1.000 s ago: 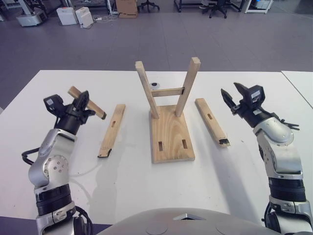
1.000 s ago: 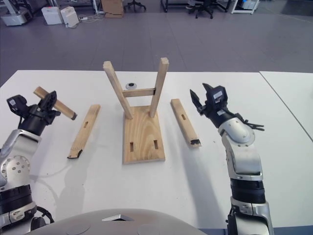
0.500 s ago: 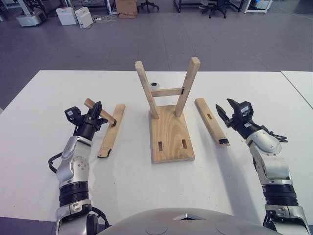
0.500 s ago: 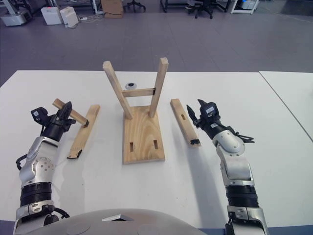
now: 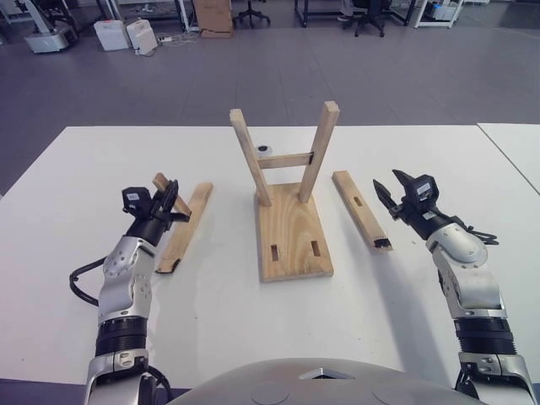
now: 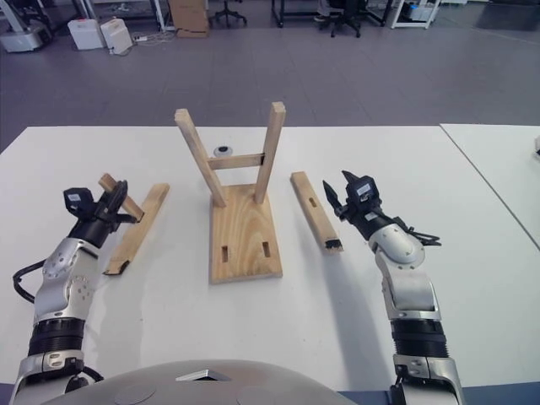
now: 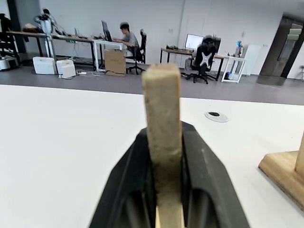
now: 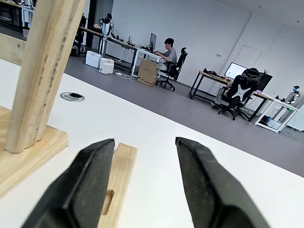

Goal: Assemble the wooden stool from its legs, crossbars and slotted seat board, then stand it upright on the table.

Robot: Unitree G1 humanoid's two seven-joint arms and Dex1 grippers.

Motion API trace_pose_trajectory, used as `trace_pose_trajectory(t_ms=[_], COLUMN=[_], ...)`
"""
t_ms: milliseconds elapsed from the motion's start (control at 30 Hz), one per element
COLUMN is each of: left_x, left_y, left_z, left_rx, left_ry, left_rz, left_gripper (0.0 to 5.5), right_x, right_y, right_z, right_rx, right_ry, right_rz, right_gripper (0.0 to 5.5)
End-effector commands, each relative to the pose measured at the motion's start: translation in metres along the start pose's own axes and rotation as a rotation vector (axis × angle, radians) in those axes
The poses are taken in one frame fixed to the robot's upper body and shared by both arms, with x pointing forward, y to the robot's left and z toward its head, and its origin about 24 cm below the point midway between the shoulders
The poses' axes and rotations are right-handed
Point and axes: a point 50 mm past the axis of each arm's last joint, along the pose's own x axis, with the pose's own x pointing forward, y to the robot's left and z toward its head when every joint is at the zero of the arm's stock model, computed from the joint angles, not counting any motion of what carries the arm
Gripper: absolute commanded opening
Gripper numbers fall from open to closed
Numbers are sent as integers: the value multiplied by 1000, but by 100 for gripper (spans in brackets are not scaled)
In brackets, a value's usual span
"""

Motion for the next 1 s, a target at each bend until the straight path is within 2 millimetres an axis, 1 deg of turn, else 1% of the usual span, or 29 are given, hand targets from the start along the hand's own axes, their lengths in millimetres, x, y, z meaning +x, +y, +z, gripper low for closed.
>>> trace_pose_trajectory(t_ms=[33, 100, 167, 200, 233, 267, 300, 333, 367, 400, 467, 500, 567, 633, 700, 767, 833, 867, 967, 1000], left_x=[-83, -92, -81, -66, -45, -25, -12, -6, -2, -1, -3, -6, -15, -28, -41, -47, -50, -50, -54, -55], left_y=[4, 1, 0, 0, -2, -6, -11, -14, -15, -16, -17, -17, -17, -22, -18, -13, -9, -6, -5, -5], left_z=[-117, -127, -115, -96, -67, -32, -3, 16, 29, 38, 51, 54, 49, 33, 15, 3, -7, -10, -20, -23], left_rx=[-81, -70, -72, -64, -97, -102, -93, -84, -42, -21, 10, 34, 74, 67, 111, 155, 217, 244, 247, 227], left_ry=[623, 667, 583, 492, 354, 221, 124, 74, 62, 67, 95, 131, 241, 390, 519, 605, 661, 668, 683, 685], left_rz=[74, 44, 8, -5, -10, -46, -84, -112, -137, -147, -156, -158, -150, -169, -131, -98, -77, -61, -49, -48], left_gripper=[40, 40, 40, 40, 40, 40, 40, 76, 89, 100, 139, 155, 187, 217, 256, 296, 348, 361, 361, 348], right_x=[-2, -1, 0, 1, 1, 0, 0, 0, 0, 0, 1, 1, 1, 0, 0, -1, 0, 1, 1, 1], right_y=[-8, -12, -13, -12, -10, -9, -8, -8, -8, -7, -6, -6, -3, -1, 1, 3, 6, 7, 7, 7], right_z=[2, 4, 6, 7, 7, 6, 6, 5, 4, 4, 3, 2, 0, -2, -3, -4, -4, -4, -4, -4], right_rx=[-80, -95, -95, -94, -98, -102, -104, -104, -103, -101, -98, -94, -89, -81, -71, -68, -70, -71, -74, -75], right_ry=[14, 11, 3, -1, -2, -1, 0, 1, 2, 3, 2, 2, 5, 9, 13, 19, 21, 22, 25, 26], right_rz=[23, 20, 15, 20, 26, 29, 29, 28, 27, 28, 31, 31, 31, 30, 44, 55, 69, 76, 87, 88], right_gripper=[238, 238, 238, 238, 238, 238, 238, 238, 238, 238, 238, 238, 238, 238, 238, 238, 238, 238, 238, 238])
